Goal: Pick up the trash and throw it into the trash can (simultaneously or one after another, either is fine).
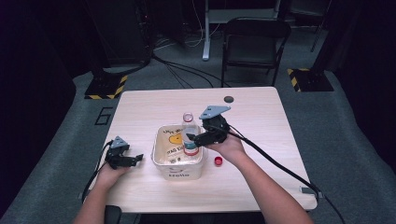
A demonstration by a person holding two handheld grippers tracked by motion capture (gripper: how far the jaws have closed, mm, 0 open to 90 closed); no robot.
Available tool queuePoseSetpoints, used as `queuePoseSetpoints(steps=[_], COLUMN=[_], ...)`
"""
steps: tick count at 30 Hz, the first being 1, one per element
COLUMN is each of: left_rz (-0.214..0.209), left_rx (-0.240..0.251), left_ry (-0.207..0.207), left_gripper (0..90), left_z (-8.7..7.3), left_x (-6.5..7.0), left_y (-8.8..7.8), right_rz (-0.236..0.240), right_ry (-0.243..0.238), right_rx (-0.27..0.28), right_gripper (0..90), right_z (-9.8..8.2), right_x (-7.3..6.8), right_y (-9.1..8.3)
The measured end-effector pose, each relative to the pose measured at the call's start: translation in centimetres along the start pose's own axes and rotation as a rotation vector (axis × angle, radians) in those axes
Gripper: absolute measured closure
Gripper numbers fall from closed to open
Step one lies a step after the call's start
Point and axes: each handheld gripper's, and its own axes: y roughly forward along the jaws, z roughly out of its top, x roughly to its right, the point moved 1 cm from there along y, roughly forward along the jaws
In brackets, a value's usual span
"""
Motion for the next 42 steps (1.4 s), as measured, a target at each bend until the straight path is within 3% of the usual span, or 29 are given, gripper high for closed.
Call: queuePoseSetpoints(steps=[6,13,19,35,42], left_rz=[0.0,0.0,0.0,0.001,0.0], left_rx=[-0.005,-0.004,-0.004,-0.005,0.001], left_ry=[0.008,0.007,0.008,0.009,0.001], left_gripper=[14.9,14.9,14.9,14.9,14.9], left_z=[0.0,0.0,0.0,0.0,0.0], left_x=[0.0,0.0,0.0,0.0,0.0], left_y=[0.0,0.0,0.0,0.0,0.0], right_rz=[-0.002,-0.016,-0.031,-0.078,-0.094], right_ry=[0.014,0.055,0.054,0.075,0.074], right_rx=[0.022,0.034,0.04,0.003,-0.01], right_gripper=[18.2,28.4,33.8,39.9,47.1], right_z=[-0.3,-1.3,-2.1,-5.5,-7.5], right_x=[0.4,1.9,2.3,2.7,2.4], right_y=[-1.4,-3.1,-3.8,-3.7,-3.4])
